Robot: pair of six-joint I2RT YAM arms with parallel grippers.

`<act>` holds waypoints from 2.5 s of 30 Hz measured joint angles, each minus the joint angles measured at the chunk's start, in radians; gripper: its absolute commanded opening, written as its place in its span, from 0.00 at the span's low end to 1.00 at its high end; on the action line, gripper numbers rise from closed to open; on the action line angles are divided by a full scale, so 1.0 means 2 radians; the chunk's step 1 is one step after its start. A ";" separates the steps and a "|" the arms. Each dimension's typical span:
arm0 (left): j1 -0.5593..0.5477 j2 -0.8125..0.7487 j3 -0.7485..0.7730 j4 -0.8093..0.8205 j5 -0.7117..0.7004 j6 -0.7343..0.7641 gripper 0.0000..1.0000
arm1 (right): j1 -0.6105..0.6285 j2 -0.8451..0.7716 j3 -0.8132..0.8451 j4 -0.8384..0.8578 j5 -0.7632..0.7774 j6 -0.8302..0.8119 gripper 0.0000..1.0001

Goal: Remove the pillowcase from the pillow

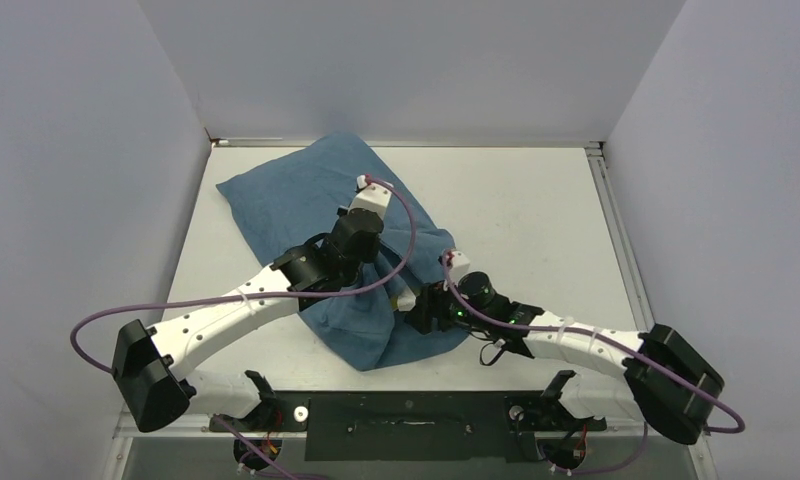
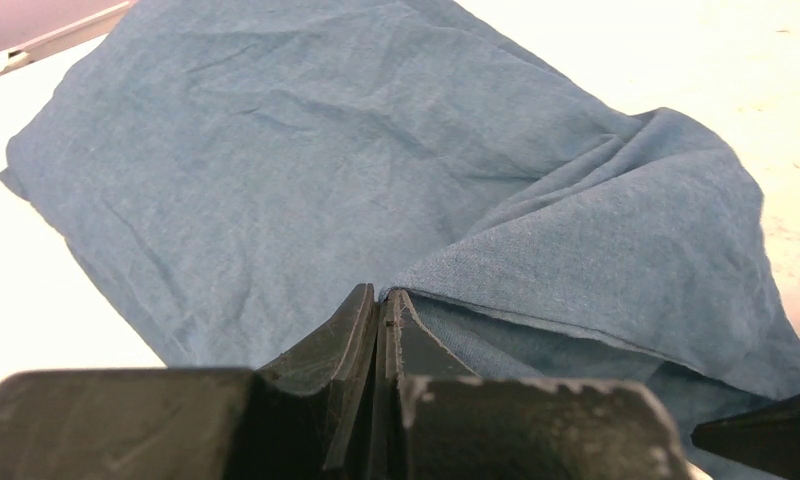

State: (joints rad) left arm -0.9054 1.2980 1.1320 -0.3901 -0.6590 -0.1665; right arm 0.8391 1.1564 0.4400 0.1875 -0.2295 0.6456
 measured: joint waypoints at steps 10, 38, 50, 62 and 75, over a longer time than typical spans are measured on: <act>0.012 -0.013 -0.062 0.010 -0.017 -0.024 0.00 | 0.039 0.140 0.045 0.060 0.023 0.039 0.78; 0.012 -0.060 -0.093 -0.006 -0.030 -0.047 0.00 | 0.025 0.224 0.055 0.185 0.097 0.205 0.96; 0.017 -0.069 0.014 -0.093 -0.037 -0.016 0.00 | 0.008 0.218 0.027 0.217 0.099 0.222 0.96; 0.019 -0.037 0.070 -0.137 -0.032 0.025 0.00 | 0.006 0.215 0.034 0.233 0.088 0.220 0.99; 0.030 -0.038 0.024 -0.127 -0.038 0.009 0.00 | -0.004 0.262 0.057 0.262 0.055 0.224 0.15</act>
State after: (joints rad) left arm -0.8455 1.2224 1.1805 -0.6445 -0.7345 -0.1490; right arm 0.8303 1.6802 0.5541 0.7109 -0.1196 1.0939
